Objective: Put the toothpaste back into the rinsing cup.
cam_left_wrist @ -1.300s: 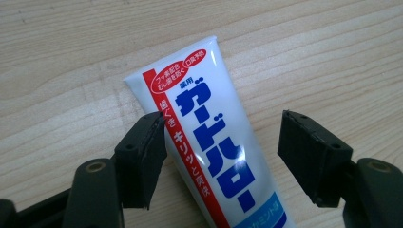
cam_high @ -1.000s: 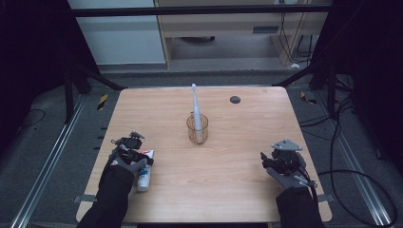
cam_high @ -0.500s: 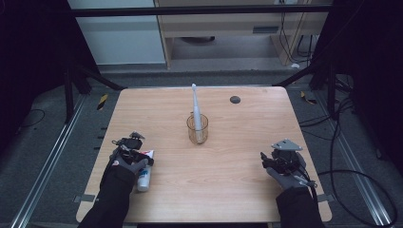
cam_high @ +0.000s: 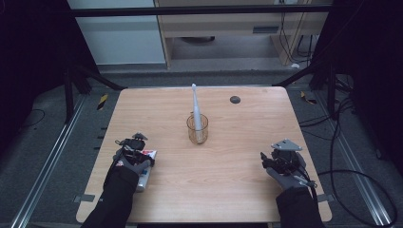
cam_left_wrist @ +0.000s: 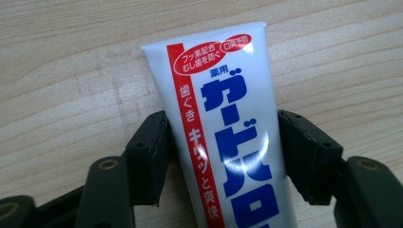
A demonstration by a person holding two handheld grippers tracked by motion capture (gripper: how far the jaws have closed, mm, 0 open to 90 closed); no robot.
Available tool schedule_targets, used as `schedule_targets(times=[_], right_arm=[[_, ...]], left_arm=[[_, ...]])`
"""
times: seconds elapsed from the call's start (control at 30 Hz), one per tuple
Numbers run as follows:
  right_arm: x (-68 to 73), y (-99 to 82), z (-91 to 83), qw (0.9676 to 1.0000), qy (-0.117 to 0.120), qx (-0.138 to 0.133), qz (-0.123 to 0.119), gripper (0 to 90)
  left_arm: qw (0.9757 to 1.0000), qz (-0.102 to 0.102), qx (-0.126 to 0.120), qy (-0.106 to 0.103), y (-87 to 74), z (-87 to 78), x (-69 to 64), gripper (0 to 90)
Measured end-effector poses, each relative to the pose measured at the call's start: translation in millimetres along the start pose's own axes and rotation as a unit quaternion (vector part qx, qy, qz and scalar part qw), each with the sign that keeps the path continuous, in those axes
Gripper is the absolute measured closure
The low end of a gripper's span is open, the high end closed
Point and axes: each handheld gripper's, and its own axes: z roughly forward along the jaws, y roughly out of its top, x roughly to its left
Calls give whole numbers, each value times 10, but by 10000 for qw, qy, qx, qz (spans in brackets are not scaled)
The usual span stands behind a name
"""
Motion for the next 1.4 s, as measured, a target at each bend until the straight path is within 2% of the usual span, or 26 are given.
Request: schedule_targets(times=[0.2, 0.37, 0.6, 0.77, 0.87, 0.9, 1.0, 1.13, 1.17, 1.2, 1.23, 1.27, 1.3, 1.4], right_arm=[[-4, -1, -1, 10000, -3, -2, 2, 330], [-2, -1, -2, 10000, -8, -1, -1, 331], [-4, -3, -4, 10000, -15, -4, -9, 332], [-10, -5, -6, 10000, -7, -13, 16, 333], [-10, -6, -6, 10000, -9, -9, 28, 333], [-11, -5, -7, 10000, -12, -13, 30, 333], [-14, -4, -9, 10000, -24, -13, 42, 333], [-16, -5, -13, 10000, -33, -28, 42, 335], [-17, -4, -13, 10000, -35, -37, 41, 335], [-21, -4, -12, 10000, -40, -44, 25, 335], [-21, -4, -12, 10000, -40, -44, 25, 335], [-21, -6, -11, 10000, -44, -48, 22, 335], [-21, -6, -11, 10000, -44, -48, 22, 335], [-19, -5, -16, 10000, -61, -57, 28, 336]], left_arm=[[9998, -117, -97, -104, -29, -19, 12, 462], [9996, -130, -178, -198, -50, -35, 37, 531], [9985, -34, -533, -122, -128, -120, 16, 645], [9972, -9, -731, -128, -166, -187, 11, 674], [9952, 12, -959, -202, -185, -291, 21, 680], [9952, 12, -959, -202, -185, -291, 21, 681], [9894, 14, -1428, -272, -203, -512, 19, 684], [9808, 19, -1938, -226, -211, -720, 21, 686], [9808, 19, -1938, -226, -211, -720, 21, 687], [9781, 20, -2071, -196, -203, -796, 23, 687], [9781, 20, -2071, -196, -203, -796, 23, 688], [9749, -11, -2219, -180, -192, -847, 25, 688], [9749, -11, -2219, -180, -192, -847, 25, 688], [9705, -75, -2408, -86, -165, -906, 29, 689]])
